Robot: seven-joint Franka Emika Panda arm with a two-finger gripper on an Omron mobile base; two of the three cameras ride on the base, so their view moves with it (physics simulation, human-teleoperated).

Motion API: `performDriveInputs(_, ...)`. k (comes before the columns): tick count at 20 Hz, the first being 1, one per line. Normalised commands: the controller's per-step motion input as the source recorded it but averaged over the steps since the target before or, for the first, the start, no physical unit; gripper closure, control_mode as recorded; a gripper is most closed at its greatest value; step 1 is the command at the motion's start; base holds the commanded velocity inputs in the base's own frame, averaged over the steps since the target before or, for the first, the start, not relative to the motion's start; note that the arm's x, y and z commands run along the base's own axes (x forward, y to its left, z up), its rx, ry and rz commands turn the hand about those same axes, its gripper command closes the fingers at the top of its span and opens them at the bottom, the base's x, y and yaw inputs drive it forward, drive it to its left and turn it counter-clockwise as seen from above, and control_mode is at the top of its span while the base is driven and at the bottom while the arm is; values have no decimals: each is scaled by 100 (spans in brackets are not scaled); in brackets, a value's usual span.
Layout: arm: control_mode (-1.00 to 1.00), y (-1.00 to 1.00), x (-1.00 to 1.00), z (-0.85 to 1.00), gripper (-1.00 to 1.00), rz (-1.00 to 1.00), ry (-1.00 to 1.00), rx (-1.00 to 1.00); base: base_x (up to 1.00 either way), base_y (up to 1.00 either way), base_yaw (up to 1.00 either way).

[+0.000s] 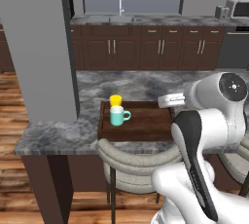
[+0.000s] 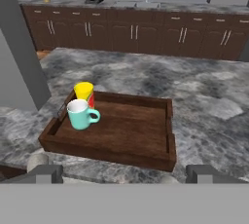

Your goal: There is a tray on the dining counter. Grab the cup, mug, and pitcher and place them on the tray. The pitcher may be placed next to the tray if it cannot fit the tray.

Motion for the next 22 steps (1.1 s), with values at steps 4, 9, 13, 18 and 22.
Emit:
performDriveInputs(4, -100, 0, -22, 6, -100, 0, 6, 4, 0, 0, 0)
performDriveInputs(9, -100, 0, -3, 16, -100, 0, 9, 0, 0, 0, 0)
performDriveInputs(13, -100, 4, -1, 23, -100, 0, 13, 0, 0, 0, 0)
performDriveInputs(18, -100, 1, -2, 6, -100, 0, 10, 0, 0, 0, 0)
performDriveInputs(22, -100, 1, -25, 0, -100, 0, 5, 0, 0, 0, 0)
